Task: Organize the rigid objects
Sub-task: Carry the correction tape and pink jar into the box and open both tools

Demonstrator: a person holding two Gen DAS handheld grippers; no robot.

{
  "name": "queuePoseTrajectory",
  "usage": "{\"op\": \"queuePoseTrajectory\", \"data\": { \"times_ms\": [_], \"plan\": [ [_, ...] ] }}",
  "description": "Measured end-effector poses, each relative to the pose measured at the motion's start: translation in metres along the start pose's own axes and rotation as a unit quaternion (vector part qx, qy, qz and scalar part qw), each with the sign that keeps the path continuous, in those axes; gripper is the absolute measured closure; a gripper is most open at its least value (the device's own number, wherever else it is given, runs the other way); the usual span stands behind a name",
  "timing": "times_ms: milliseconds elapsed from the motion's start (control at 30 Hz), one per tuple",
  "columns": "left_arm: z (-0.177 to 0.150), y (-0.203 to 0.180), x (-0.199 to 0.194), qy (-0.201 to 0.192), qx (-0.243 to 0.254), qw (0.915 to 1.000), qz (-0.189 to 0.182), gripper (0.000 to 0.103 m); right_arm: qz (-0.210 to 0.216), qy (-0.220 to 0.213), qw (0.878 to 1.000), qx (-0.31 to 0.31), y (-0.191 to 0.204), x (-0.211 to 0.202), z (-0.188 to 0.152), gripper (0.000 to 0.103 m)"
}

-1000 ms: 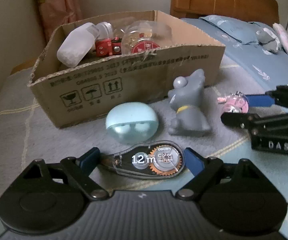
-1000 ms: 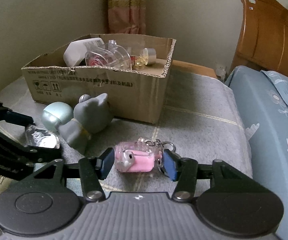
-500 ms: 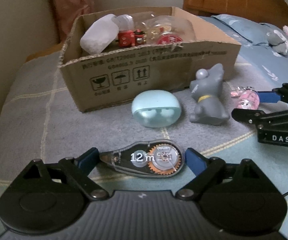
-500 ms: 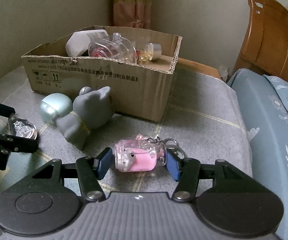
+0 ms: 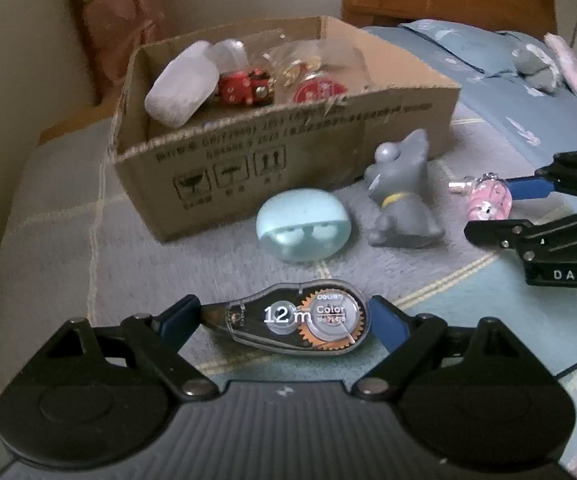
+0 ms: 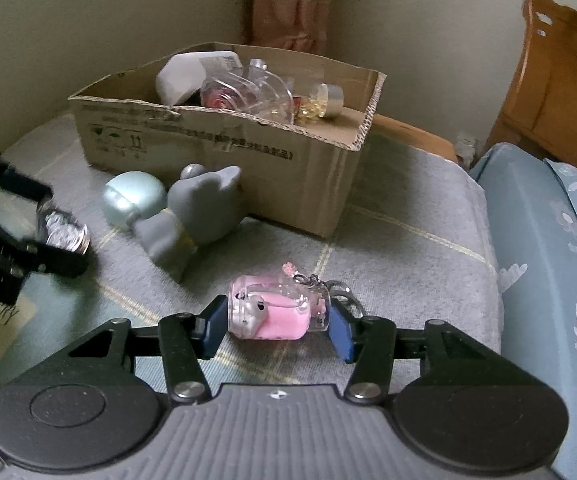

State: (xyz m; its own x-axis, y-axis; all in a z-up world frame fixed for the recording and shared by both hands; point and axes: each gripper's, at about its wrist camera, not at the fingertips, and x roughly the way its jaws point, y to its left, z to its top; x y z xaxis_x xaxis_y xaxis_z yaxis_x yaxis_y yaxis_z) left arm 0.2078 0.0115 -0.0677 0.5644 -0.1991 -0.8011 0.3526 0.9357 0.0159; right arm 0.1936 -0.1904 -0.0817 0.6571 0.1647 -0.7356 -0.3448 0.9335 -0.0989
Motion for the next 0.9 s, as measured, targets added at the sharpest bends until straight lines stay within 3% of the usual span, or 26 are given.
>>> {"op": "queuePoseTrajectory", "data": {
  "times_ms": [400,900],
  "plan": [
    [0.024,-0.003,-0.038,-0.01,0.06,0.9979,-0.02,0.013,0.022,-0.008,0.999,-0.04,-0.005,-0.047,0.015,0.046],
    [0.084,0.009,-0.058,-0.059,0.063,0.9961,-0.02,0.013,0.027,-0.072,0.996,-0.056,-0.023,-0.091,0.068,0.046]
  ]
}}
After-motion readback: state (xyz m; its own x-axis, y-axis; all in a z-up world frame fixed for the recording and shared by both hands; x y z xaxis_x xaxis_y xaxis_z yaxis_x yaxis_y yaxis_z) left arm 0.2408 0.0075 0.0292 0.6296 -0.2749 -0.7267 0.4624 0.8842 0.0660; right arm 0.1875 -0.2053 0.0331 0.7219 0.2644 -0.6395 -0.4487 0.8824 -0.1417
